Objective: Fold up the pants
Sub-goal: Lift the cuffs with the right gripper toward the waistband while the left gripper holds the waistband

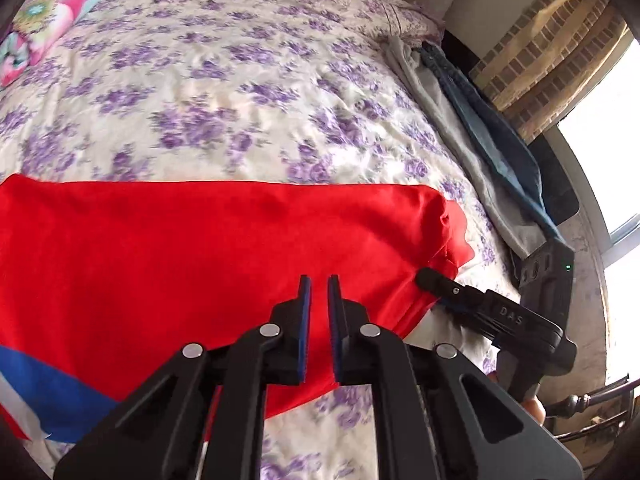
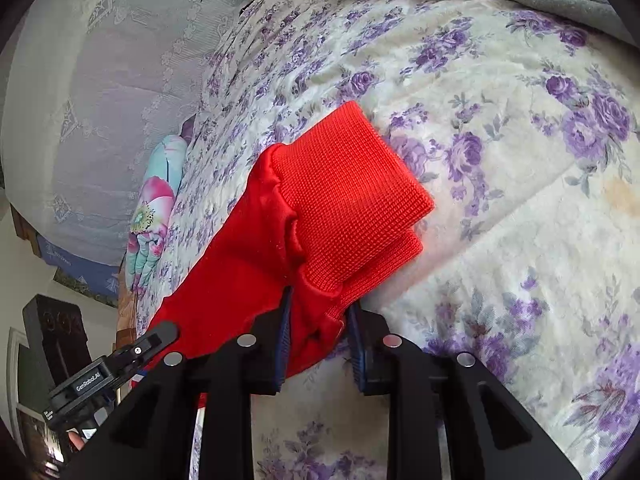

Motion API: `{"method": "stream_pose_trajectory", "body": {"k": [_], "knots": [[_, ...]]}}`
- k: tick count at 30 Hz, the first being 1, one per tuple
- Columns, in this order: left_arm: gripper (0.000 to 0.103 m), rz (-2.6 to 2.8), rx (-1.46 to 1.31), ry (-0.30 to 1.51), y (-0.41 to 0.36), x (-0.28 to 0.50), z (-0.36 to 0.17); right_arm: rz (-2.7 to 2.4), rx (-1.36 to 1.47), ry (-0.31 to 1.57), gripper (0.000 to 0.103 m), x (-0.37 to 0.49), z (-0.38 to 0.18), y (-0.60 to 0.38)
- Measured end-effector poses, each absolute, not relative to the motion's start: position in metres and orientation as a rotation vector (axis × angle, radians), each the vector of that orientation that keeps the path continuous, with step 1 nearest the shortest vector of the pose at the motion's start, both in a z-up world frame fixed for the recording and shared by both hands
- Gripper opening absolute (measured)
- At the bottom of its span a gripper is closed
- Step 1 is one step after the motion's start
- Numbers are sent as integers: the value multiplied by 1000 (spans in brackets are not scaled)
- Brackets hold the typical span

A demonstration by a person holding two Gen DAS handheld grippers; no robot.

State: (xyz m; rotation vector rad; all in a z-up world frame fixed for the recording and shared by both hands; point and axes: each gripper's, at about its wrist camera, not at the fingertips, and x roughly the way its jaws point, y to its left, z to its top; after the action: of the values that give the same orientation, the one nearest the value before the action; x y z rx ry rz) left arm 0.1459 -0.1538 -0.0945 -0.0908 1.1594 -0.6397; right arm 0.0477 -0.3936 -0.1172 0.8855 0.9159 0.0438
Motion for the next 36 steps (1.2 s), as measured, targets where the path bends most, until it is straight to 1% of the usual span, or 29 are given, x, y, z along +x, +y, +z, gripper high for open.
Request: {"method": "stream_pose_trajectory", "body": {"k": [4,5,8,11,14,16,19,20,21,22,23,29,32,34,36], "knots": [[7,-566,26,1182,-195,149,-128,46,884,912,24,46,-118,-394],[7,-561,23,1155,-195,145,-128,45,881,911,24,46,-118,-393],[7,-604,38,1161,-195,124,-124,49,887,914,25,47,-119,-394],[7,-631,44,1137,-191,105,-124,66,939,915,30,45,-121,-397],[7,-652,18,1119,-183,102,-128,98,997,914,39,46,-121,-401],[7,-662,-5,1131,-182,105,-130,127,1044,914,48,47,-120,-405],[6,-666,-14,1132,-182,107,-131,108,1051,919,50,54,-115,-406],[5,-663,-9,1126,-183,106,-131,86,1034,917,50,57,-113,-405],[5,-663,-6,1121,-182,105,-131,63,1020,910,42,59,-113,-404],[4,-661,-9,1118,-182,105,-131,26,991,907,24,60,-112,-401],[0,-657,-19,1120,-179,105,-131,-7,944,903,24,60,-109,-397],[0,-614,-128,1121,-121,104,-119,-95,616,836,23,54,-54,-359],[0,-547,-207,1107,-67,104,-108,-106,475,830,23,58,-32,-340],[0,-450,-227,1063,-24,104,-95,-96,370,831,23,65,-16,-319],[0,-350,-247,1014,21,106,-82,-35,322,829,23,71,-2,-297]]}}
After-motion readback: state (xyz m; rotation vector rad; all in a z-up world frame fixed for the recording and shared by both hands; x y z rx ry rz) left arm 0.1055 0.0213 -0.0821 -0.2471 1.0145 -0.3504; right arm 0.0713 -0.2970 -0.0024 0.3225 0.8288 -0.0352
